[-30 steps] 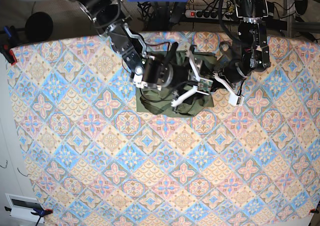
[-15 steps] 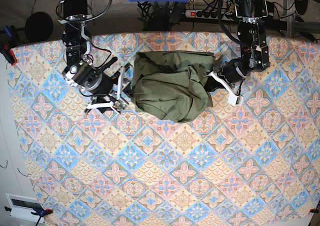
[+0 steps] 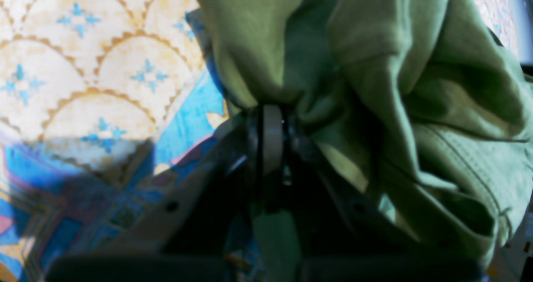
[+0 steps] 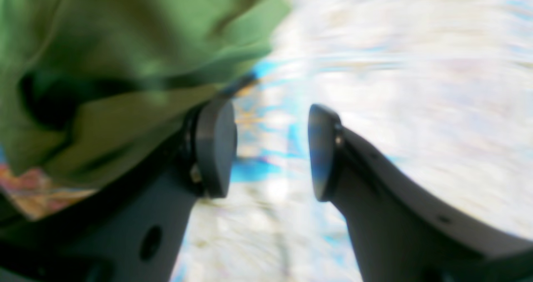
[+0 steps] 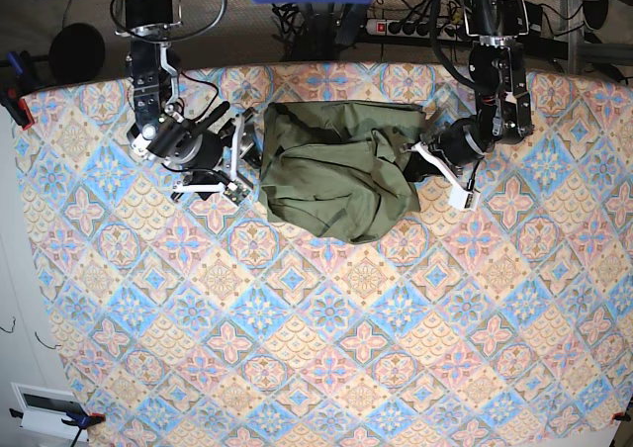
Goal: Layout the t-shirt on the table in an organized manner, then fold the t-shirt properly
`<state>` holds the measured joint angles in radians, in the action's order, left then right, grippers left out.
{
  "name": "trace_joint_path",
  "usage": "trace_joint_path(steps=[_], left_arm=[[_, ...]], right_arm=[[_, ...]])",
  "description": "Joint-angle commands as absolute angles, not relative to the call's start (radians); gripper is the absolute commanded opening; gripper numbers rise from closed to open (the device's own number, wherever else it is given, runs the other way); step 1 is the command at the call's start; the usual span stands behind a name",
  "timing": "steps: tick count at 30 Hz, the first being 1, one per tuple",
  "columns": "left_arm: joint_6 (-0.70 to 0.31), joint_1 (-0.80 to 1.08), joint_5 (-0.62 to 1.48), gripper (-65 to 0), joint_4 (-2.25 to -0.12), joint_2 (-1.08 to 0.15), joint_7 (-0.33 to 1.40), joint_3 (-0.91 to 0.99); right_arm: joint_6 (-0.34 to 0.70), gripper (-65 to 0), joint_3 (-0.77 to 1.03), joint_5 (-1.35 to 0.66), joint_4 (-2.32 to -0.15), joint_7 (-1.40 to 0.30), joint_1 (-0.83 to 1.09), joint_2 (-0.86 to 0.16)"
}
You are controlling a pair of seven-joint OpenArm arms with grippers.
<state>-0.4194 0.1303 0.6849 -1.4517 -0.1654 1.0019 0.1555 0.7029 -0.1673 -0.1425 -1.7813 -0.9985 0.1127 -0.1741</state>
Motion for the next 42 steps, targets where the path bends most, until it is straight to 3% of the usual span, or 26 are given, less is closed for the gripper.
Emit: trace_joint_path(steps=[1, 6, 17, 36, 42], left_arm=[[-0.42, 0.131, 0.668, -65.0, -1.457, -0.162, 1.04, 0.147], [-0.42, 0.131, 0.668, -65.0, -1.457, -0.162, 1.04, 0.147], [-0.42, 0.13, 0.668, -65.0, -1.457, -0.162, 1.04, 0.147], [-0.423, 0.147, 0.671, -65.0, -1.549, -0.174, 1.049, 0.151], [-0.423, 0.196, 0.751, -65.0, -1.655, -0.262, 1.049, 0.153]], right_arm=[[0.698, -36.9, -0.183, -0.157, -1.774, -0.97, 0.064, -0.179], [0.698, -36.9, -0.274, -0.157, -1.719, -0.969, 0.007, -0.176], [0.698, -36.9, -0.556, -0.157, -1.81, -0.972, 0.004, -0.119], [0.698, -36.9, -0.72, -0.157, -1.781, -0.978, -0.102, -0.091], [0.698, -36.9, -0.727, -0.156, -1.79, -0.98, -0.101, -0.096]])
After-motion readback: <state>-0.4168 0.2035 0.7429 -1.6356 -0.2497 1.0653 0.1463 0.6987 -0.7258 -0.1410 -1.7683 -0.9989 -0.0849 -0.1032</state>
